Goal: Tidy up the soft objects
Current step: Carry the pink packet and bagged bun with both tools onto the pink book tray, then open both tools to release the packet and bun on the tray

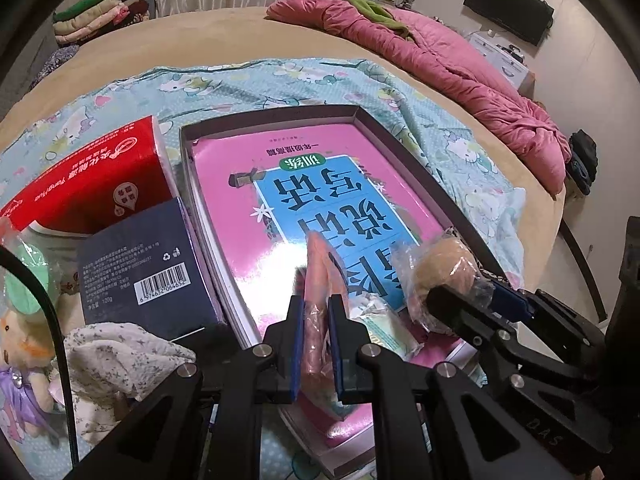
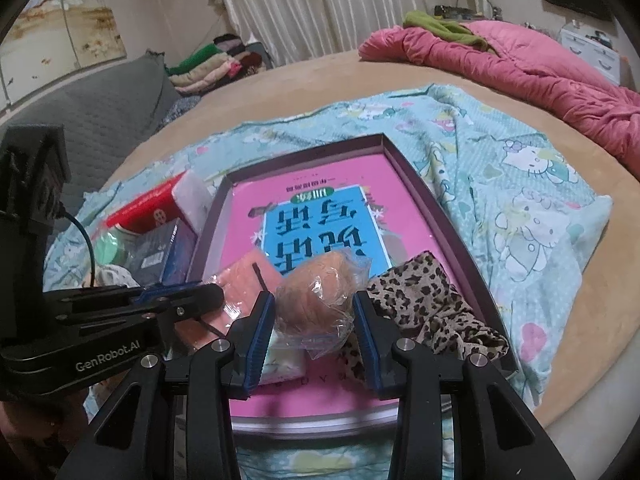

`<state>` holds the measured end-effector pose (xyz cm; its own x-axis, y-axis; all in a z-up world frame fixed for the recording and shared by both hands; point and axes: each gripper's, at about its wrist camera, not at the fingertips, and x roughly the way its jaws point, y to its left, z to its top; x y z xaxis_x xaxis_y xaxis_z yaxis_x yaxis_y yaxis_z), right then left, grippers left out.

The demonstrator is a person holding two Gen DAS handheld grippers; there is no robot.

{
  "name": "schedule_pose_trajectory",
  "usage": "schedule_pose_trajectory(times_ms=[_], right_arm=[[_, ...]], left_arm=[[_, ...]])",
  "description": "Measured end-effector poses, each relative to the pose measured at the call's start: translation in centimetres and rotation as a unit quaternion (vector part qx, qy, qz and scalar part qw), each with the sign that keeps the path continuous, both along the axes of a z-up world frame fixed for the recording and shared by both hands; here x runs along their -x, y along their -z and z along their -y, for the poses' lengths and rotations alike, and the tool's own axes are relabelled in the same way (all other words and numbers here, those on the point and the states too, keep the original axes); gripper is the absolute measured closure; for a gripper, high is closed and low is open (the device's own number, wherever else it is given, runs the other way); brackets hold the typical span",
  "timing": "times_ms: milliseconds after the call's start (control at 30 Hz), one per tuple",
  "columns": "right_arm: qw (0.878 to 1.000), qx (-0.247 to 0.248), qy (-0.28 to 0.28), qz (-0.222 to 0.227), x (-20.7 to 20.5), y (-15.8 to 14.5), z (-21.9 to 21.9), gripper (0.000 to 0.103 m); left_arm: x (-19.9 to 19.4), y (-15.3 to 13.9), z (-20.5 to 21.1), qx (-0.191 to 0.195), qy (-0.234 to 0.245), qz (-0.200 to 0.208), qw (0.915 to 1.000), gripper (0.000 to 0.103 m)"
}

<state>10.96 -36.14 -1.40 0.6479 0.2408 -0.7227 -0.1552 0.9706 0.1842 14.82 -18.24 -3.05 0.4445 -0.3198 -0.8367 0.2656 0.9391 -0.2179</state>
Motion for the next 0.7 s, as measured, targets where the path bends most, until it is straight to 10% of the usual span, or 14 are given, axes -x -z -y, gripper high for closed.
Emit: schedule_pose_trajectory(times_ms=[700], right_arm=[[0.998, 0.032, 0.037, -0.040, -0.8, 1.3, 0.5, 0.057]], left_arm=[[-0.8, 0.8, -0.2, -0.004, -0.010, -0.016, 0.9998, 0.088]])
